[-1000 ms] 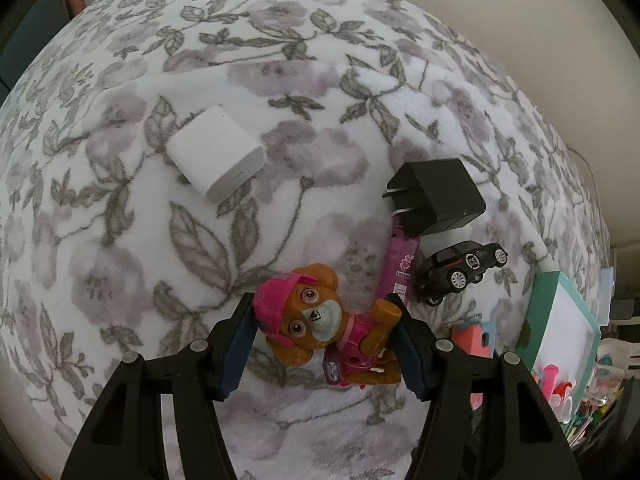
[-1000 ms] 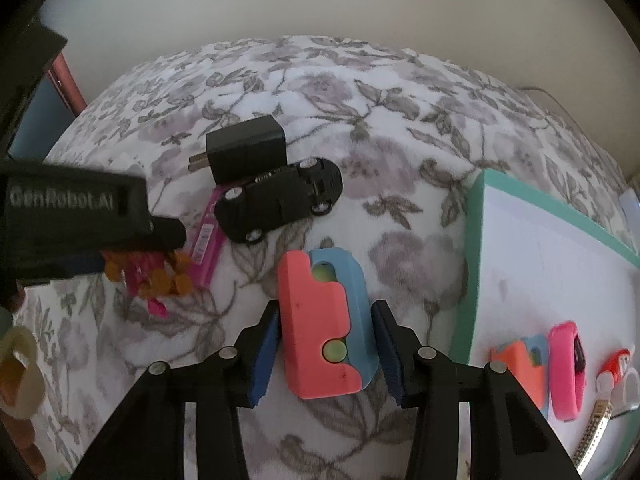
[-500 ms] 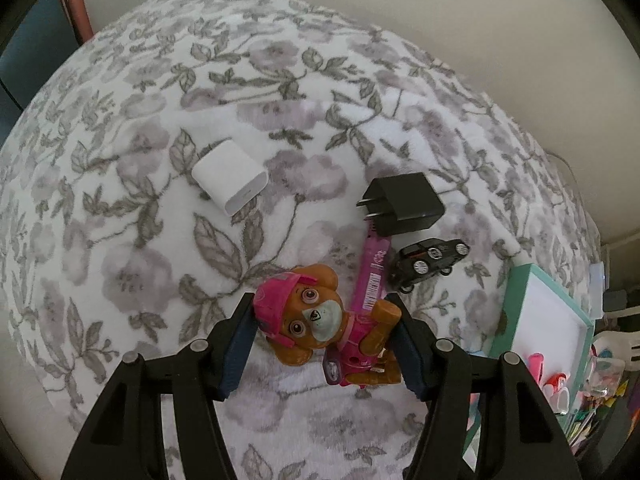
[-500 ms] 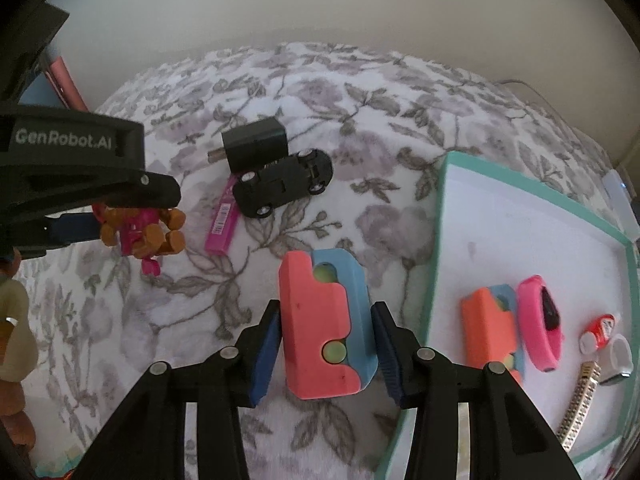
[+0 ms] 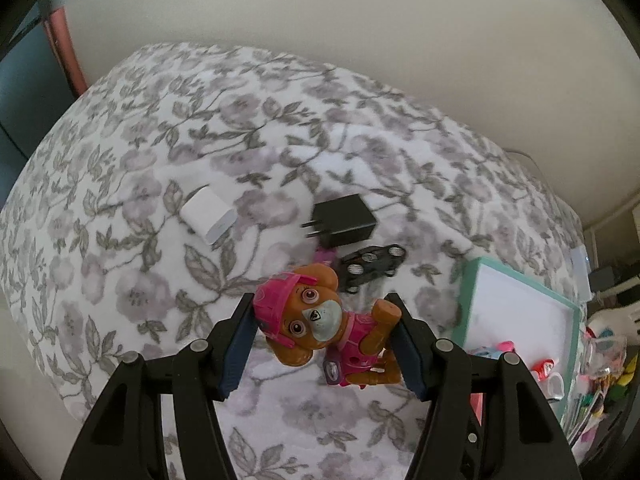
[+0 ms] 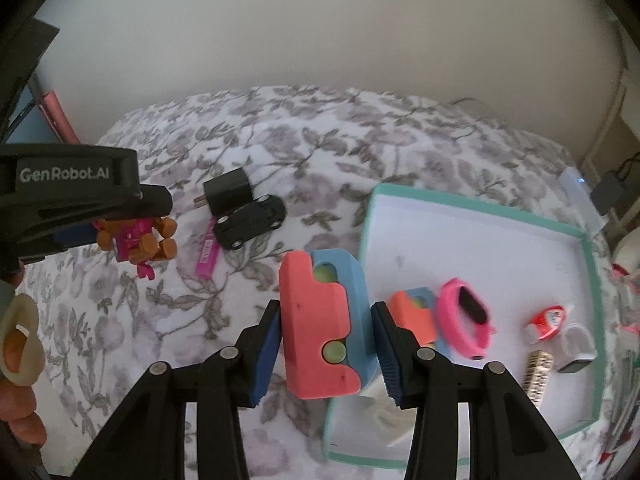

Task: Organize rigid objects
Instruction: 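Lift the coral-blue block with the right tool while the left tool carries the dog figurine toward the tray, then lower the coral-blue block and open the right tool while the left tool releases the dog figurine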

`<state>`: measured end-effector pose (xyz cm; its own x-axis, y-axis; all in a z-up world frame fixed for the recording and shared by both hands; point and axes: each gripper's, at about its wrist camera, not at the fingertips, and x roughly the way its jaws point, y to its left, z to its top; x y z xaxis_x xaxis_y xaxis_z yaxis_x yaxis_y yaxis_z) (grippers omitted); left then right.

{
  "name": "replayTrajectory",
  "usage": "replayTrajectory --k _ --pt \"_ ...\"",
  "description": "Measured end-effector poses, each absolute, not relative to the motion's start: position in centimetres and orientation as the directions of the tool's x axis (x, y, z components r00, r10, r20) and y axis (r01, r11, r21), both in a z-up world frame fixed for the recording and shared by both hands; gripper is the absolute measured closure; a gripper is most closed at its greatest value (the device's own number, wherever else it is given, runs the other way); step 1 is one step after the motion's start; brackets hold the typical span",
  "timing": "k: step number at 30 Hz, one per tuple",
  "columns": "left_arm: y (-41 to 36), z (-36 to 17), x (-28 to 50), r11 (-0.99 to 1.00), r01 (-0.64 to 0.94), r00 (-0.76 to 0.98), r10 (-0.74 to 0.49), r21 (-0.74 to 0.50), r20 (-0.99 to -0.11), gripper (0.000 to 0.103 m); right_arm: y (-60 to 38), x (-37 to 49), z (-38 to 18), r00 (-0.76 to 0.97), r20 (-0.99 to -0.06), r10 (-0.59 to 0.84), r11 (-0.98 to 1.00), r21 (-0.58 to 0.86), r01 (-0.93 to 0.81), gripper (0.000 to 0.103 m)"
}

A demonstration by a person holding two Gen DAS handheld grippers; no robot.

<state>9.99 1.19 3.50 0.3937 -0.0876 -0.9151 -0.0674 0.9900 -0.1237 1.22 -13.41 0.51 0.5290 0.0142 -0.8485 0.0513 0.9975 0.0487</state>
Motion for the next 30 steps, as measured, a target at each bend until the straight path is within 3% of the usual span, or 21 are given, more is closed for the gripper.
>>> replayTrajectory --k 8,20,30 --pt "-3.7 3.6 8.7 0.986 0.036 0.369 -0.166 -0.165 -0.914 0.038 -18.4 0.5 1.2 0.528 -0.847 -0.062 0.987 0.027 0.160 0.056" --pt "-11.9 2.3 6.0 0.959 0.197 0.279 -0.252 -0.202 -0.927 0.038 -29.7 -2.2 -0.3 0.441 -0.892 -0.102 0.887 0.119 0.447 0.056" --pt "-18.1 0.7 3.6 0.927 0.316 0.207 -0.274 -0.201 -0.939 0.038 -33.6 -3.9 -1.4 0.393 -0.910 -0.131 0.850 0.100 0.517 0.056"
